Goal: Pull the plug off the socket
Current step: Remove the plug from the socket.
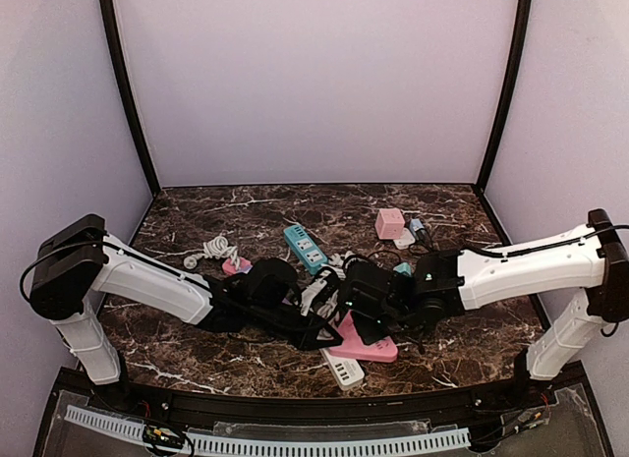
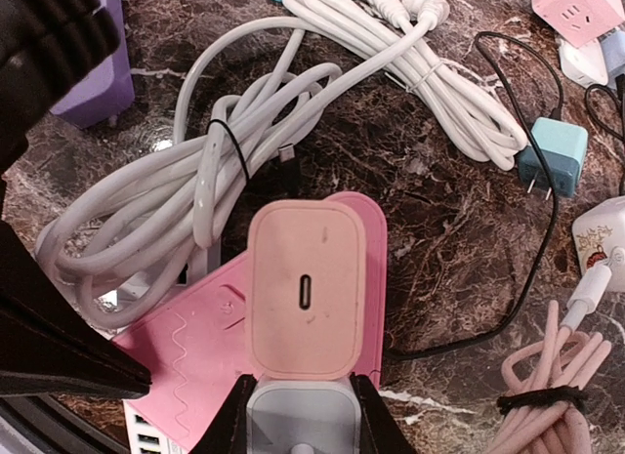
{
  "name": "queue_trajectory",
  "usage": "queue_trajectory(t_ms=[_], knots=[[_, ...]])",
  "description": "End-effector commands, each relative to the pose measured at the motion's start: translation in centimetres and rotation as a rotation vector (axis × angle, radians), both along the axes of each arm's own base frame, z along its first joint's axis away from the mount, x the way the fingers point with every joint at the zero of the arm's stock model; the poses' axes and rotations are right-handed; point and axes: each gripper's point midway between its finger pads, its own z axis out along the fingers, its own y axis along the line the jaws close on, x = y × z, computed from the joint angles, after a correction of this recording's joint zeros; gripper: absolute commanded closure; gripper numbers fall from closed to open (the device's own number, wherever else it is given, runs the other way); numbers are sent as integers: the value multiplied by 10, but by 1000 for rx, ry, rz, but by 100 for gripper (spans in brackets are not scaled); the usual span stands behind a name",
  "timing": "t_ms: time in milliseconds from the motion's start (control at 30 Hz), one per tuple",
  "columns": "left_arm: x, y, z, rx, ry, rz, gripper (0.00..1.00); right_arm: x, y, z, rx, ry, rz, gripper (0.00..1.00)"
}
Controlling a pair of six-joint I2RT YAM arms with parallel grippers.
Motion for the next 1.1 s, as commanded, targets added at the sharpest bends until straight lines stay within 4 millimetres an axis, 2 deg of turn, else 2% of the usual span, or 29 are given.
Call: queue_trajectory(t_ms=[0,167,467,600,800,900,1067], knots=[[-38,107,-120,539,182,40,99,10,1,29,164,-19,-11,100],[-38,106,-120,539,180,38,99,12,-3,33,229,-3,-19,100],[-38,106,-120,543,180,35,99,13,-2,30,210,-4,-18,100],[-38,108,-120,546,179,36,99,15,-5,43,218,-29,-15,100],[-37,107,-119,545,174,34,99,21,-21,74,272,-79,-24,100],[-37,106,-119,546,172,33,99,34,-31,86,283,-110,-33,100],[-36,106,-118,547,170,35,99,66,-42,102,290,-157,-37,100]])
